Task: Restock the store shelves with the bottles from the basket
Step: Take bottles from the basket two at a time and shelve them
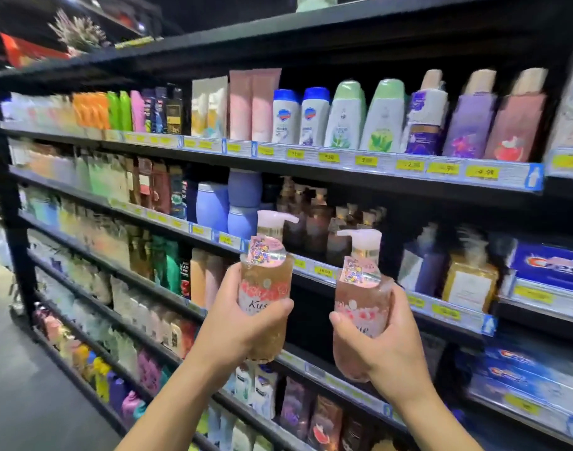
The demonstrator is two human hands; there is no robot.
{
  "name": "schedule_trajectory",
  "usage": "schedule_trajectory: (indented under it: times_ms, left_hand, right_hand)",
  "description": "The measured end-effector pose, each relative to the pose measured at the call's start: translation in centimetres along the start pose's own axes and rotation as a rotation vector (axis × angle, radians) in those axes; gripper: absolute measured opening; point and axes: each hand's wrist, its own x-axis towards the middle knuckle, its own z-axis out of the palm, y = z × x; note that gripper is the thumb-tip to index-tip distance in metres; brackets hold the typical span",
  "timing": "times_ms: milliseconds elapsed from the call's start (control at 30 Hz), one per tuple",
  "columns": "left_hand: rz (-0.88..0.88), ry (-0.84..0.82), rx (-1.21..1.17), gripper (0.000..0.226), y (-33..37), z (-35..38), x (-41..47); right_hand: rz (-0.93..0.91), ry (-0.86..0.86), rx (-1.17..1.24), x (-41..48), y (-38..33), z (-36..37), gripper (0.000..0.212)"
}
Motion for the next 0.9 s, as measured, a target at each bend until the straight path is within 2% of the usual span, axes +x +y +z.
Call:
schedule_trajectory:
  times_ms: [167, 333, 467, 633, 733, 900]
  left_hand:
    - [-0.023, -0.03, -0.05, 0.056, -2.3, -5.9, 5.2]
    - [-0.038, -0.114, -0.086, 0.056, -3.6, -8.6, 9.7]
    - [-0.016, -0.16, -0.115, 0.061, -4.4, -8.6, 12.9]
    - [0.004, -0.24, -0.172, 0.056, -5.8, -7.5, 17.0]
    - [0.05, -0.271, -0.119, 0.051, -6.8, -6.9, 19.6]
    - [0.089, -0.294, -0.099, 0.046, -8.2, -5.5, 24.1]
  right_hand:
    - [-0.007, 0.049, 0.0, 2.8, -0.3, 7.4, 0.06]
    - [-0.004, 0.091, -0.023, 5.4, -0.1, 11.3, 0.063]
    - [-0.03, 0.119, -0.06, 7.8, 0.4, 12.6, 0.067]
    - [-0.055, 0.174, -0.088, 11.3, 2.2, 13.2, 0.061]
    - [-0.076, 0.19, -0.105, 13.6, 3.6, 13.5, 0.062]
    - [-0.099, 0.206, -0.098, 17.5, 5.4, 13.7, 0.072]
